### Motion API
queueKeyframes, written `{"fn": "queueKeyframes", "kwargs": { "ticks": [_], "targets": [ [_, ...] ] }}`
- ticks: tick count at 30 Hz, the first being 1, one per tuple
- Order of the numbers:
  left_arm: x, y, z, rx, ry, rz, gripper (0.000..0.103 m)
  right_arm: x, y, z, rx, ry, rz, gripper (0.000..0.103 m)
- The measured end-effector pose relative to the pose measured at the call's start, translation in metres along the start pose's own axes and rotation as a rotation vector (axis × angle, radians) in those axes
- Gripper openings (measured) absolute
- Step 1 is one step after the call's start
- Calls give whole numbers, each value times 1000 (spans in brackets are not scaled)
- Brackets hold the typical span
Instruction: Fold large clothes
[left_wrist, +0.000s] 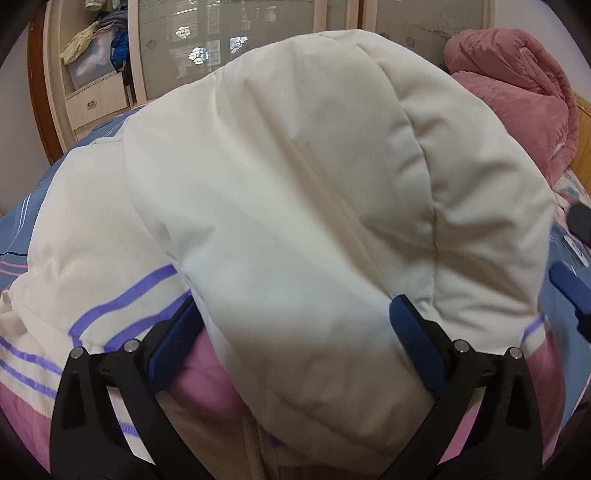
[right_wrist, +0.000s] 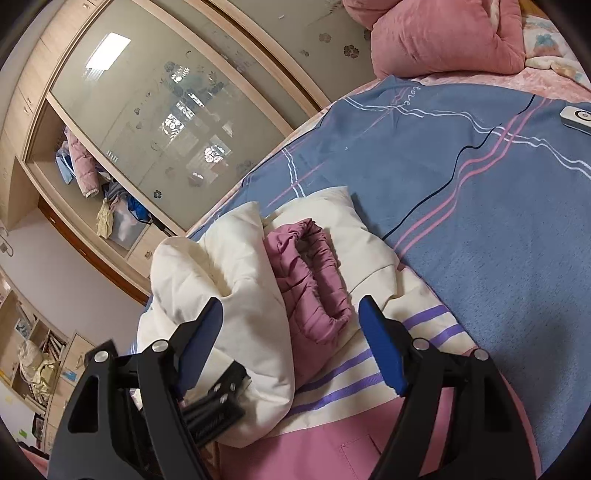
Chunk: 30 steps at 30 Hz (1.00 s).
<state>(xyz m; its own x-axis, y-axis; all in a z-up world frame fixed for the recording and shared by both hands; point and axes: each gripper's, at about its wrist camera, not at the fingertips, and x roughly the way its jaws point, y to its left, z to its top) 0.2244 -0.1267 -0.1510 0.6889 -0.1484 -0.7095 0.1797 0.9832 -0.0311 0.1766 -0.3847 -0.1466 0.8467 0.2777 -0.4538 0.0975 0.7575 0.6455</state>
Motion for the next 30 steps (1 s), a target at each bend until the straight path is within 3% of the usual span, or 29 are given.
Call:
{"fn": "queueKeyframes", "kwargs": {
  "ticks": [5,10,22,28,30],
  "targets": [
    [-5,1,-10,37,15,-22,101,6,1,1,6,18,-1,80],
    [-10,-3,-21,65,25,2,101,11,7,-2,-18,28,-15,81],
    [-14,-6,-32,55,31,6,101,18,3,-3,-12,71,-7,83],
    [-28,-9,-39,28,-8,17,101,20,1,-3,-11,84,-3,83],
    [-49,-9,-38,6,-87,29,100,20,1,-3,-13,84,-2,84]
  ]
}}
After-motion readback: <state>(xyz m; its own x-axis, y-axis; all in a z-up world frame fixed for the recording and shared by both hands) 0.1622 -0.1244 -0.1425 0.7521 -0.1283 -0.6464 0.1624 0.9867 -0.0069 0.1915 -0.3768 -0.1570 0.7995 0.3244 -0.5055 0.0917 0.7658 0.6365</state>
